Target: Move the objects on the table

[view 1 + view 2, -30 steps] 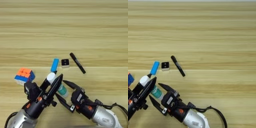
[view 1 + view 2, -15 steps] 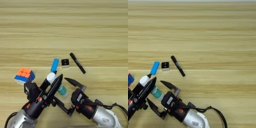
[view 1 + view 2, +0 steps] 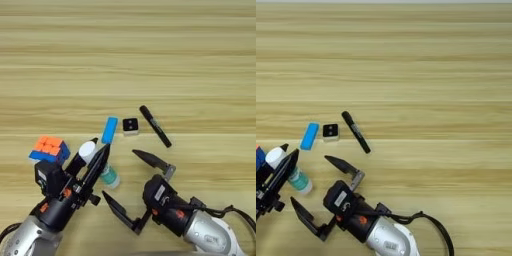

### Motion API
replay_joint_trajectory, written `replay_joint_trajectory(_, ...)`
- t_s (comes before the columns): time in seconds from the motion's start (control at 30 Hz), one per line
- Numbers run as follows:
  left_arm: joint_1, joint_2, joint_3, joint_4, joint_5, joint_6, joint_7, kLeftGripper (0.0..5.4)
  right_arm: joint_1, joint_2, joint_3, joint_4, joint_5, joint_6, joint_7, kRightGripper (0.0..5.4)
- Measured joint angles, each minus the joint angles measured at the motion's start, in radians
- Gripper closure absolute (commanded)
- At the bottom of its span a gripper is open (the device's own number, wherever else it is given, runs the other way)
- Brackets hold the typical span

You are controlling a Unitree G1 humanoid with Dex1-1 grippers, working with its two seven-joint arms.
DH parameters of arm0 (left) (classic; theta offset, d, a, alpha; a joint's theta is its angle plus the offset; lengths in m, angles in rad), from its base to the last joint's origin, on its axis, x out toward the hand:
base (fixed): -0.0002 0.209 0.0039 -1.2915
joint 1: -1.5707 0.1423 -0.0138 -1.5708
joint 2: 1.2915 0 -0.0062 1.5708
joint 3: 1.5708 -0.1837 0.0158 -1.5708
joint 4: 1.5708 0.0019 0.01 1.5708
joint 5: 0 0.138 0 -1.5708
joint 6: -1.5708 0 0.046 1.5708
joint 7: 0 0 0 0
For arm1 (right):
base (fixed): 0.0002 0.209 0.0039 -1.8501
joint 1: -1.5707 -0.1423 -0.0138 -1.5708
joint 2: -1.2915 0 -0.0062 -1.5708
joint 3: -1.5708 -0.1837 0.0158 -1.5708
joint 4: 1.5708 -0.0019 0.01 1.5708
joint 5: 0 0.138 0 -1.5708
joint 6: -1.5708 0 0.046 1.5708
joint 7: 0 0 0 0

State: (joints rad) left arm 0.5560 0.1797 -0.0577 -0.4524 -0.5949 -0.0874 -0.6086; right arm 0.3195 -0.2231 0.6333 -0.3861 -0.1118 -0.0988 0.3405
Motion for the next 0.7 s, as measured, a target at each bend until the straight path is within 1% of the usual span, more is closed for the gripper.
replay_joint_trajectory(0.03,-0.002,0.000,0.015,0.007,-0.009,0.009,0.006,3.76,0.000,0.001,-0.003,0.000,0.000,0.000,0.000,0.00)
replay_joint_trajectory(0.07,-0.002,0.000,0.031,0.014,-0.038,0.022,0.010,3.76,-0.001,0.001,-0.006,0.000,0.000,0.000,0.000,0.00)
replay_joint_trajectory(0.13,-0.002,0.000,0.046,0.015,-0.049,0.038,0.011,3.76,-0.001,0.002,-0.010,0.000,0.000,0.000,0.000,0.00)
replay_joint_trajectory(0.17,-0.003,0.000,0.059,0.032,-0.059,0.042,0.011,3.76,-0.001,0.002,-0.014,0.000,0.001,0.000,0.000,0.00)
replay_joint_trajectory(0.2,-0.005,0.002,0.067,0.044,-0.049,0.041,0.012,3.76,-0.002,0.002,-0.015,0.000,0.001,0.000,0.000,0.00)
replay_joint_trajectory(0.27,-0.010,0.014,0.078,0.093,0.011,0.020,0.009,3.76,-0.005,0.005,-0.017,0.001,0.001,0.000,0.000,0.00)
replay_joint_trajectory(0.3,-0.011,0.026,0.085,0.120,0.051,-0.002,0.008,3.76,-0.008,0.009,-0.018,0.001,0.001,0.000,0.000,0.00)
replay_joint_trajectory(0.37,-0.014,0.035,0.094,0.140,0.104,-0.046,0.007,3.76,-0.014,0.011,-0.018,0.001,0.001,0.000,0.000,0.00)
replay_joint_trajectory(0.4,-0.018,0.036,0.095,0.147,0.125,-0.064,0.006,3.77,-0.015,0.012,-0.018,0.001,0.001,0.000,0.000,0.00)
replay_joint_trajectory(0.43,-0.019,0.036,0.095,0.151,0.132,-0.073,0.006,3.77,-0.015,0.013,-0.018,0.001,0.001,0.000,0.000,0.00)
replay_joint_trajectory(0.47,-0.023,0.038,0.095,0.163,0.161,-0.100,0.005,3.77,-0.015,0.015,-0.018,0.001,0.001,0.000,0.000,0.00)
replay_joint_trajectory(0.53,-0.026,0.039,0.095,0.183,0.195,-0.138,0.005,3.77,-0.018,0.020,-0.017,0.001,0.001,0.000,0.000,0.00)
replay_joint_trajectory(0.57,-0.028,0.039,0.094,0.190,0.204,-0.152,0.005,3.77,-0.018,0.021,-0.018,0.001,0.001,0.000,0.000,0.00)
replay_joint_trajectory(0.6,-0.030,0.039,0.094,0.199,0.227,-0.174,0.006,3.77,-0.019,0.022,-0.018,0.001,0.001,0.000,0.000,0.00)
replay_joint_trajectory(0.7,-0.041,0.041,0.094,0.221,0.276,-0.218,0.011,3.77,-0.021,0.025,-0.019,0.007,0.001,0.000,0.001,0.00)
